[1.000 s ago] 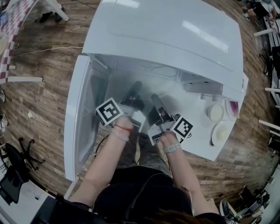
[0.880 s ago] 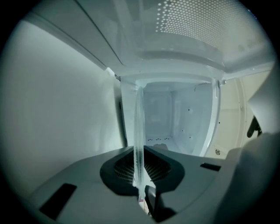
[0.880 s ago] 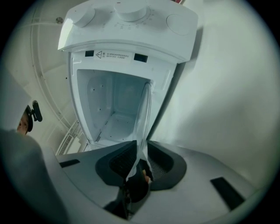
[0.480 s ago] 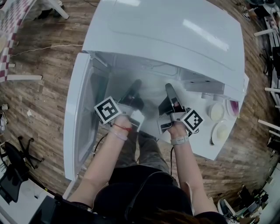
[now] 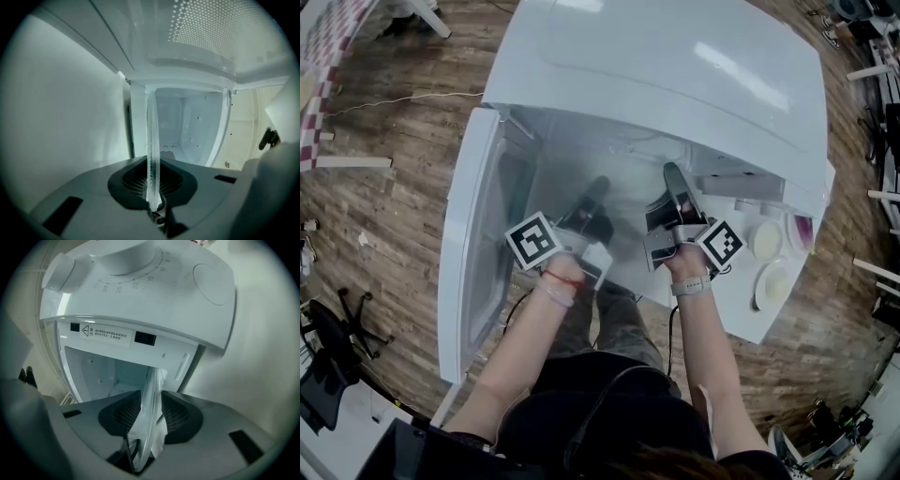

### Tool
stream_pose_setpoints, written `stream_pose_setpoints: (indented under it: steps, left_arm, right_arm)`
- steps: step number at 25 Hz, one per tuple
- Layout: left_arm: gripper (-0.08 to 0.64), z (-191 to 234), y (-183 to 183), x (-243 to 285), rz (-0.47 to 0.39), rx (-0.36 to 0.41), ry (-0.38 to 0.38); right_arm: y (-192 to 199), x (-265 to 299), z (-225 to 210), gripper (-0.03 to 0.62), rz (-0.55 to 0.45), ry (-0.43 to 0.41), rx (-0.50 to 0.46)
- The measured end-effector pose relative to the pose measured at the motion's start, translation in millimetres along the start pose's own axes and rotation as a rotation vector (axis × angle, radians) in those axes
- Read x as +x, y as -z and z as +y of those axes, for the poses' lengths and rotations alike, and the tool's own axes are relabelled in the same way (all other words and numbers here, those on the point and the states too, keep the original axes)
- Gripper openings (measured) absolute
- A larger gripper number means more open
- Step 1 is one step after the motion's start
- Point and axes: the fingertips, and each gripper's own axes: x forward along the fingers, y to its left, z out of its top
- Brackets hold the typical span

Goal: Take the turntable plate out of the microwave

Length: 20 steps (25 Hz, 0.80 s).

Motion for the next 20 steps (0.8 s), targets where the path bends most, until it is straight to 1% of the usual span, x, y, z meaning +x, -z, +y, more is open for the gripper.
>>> stream_pose_setpoints:
  steps: [3, 6, 9, 11, 13, 17, 20]
  left_arm:
    - [0.032, 1, 3, -6, 0.000, -0.016, 0.000]
    - [0.032, 4, 5, -11, 0.005, -0.014, -0.001]
    - [0.032, 4, 6, -14, 0.006, -0.023, 0.009]
    - [0.032, 3, 6, -15, 0.012, -0.013, 0.011]
    - [0.032, 3, 6, -15, 0.022, 0.001, 0.010]
    - [0.032, 2, 7, -17, 0.033, 0.006, 0.013]
    - [0.032, 2, 7, -17, 0.040, 0.012, 0.017]
  right_arm:
    - [1, 0, -1, 0.150, 0.005, -0.003, 0.009]
    - [1, 1, -3, 0.146, 0.014, -0.003, 0.003]
    - [1, 0, -2, 0.134, 0.028, 0.001, -0.030]
    - [2, 0, -2, 0.126, 0.029, 0.004, -0.039]
    - [1, 1, -5, 0.119, 0.021, 0.008, -0.027]
    - [2, 0, -8, 0.090, 0.010, 0.012, -0.010]
    - [1, 0, -9, 0.080, 0.006, 0.000, 0.006]
